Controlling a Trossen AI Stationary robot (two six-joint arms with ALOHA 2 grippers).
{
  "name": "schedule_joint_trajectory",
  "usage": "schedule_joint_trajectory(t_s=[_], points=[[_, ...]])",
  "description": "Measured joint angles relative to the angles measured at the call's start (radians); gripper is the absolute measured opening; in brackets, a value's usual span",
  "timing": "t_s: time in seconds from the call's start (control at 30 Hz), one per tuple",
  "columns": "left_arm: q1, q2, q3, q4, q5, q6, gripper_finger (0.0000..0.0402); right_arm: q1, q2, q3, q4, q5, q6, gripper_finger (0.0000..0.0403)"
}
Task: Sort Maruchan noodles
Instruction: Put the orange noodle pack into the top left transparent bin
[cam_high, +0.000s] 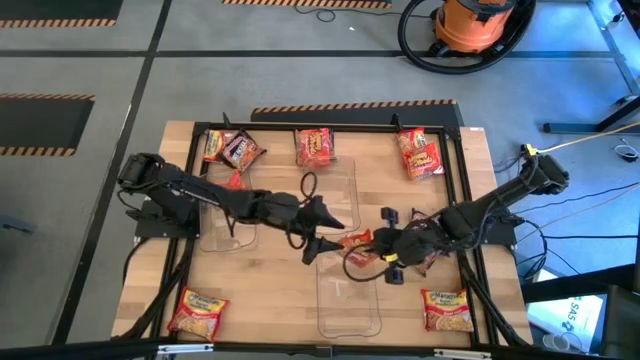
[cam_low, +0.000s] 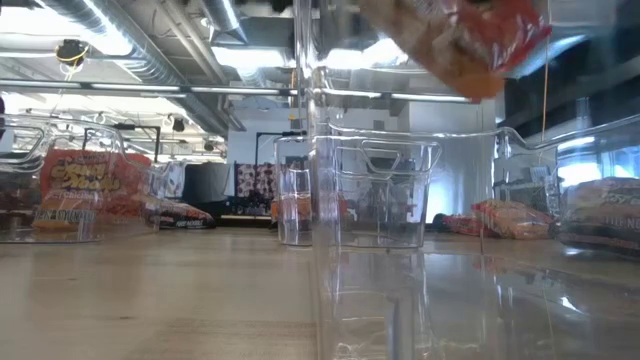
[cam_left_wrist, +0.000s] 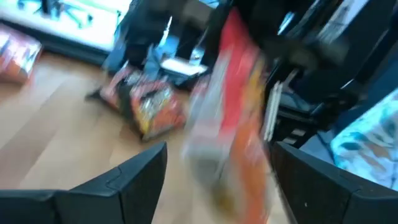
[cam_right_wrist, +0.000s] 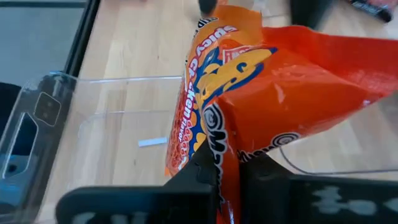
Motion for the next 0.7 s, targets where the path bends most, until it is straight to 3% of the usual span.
schedule_joint_trajectory(t_s=[0.23,0.37,0.7], points=[[0.031,0.08,0.176,-0.233,0.092,0.026,0.0285,-0.041,0.043,0.0,0.031,-0.024,-0.059,0.0007],[0.031,0.137,0.233,-0.327,0.094,0.026,0.0285,-0.053,0.042,0.0,0.07,-0.028,-0.092,0.0007],[0.031,0.157,0.252,-0.353,0.095,0.026,0.0264,-0.053,0.043,0.0,0.098,-0.045,-0.091,0.0008]])
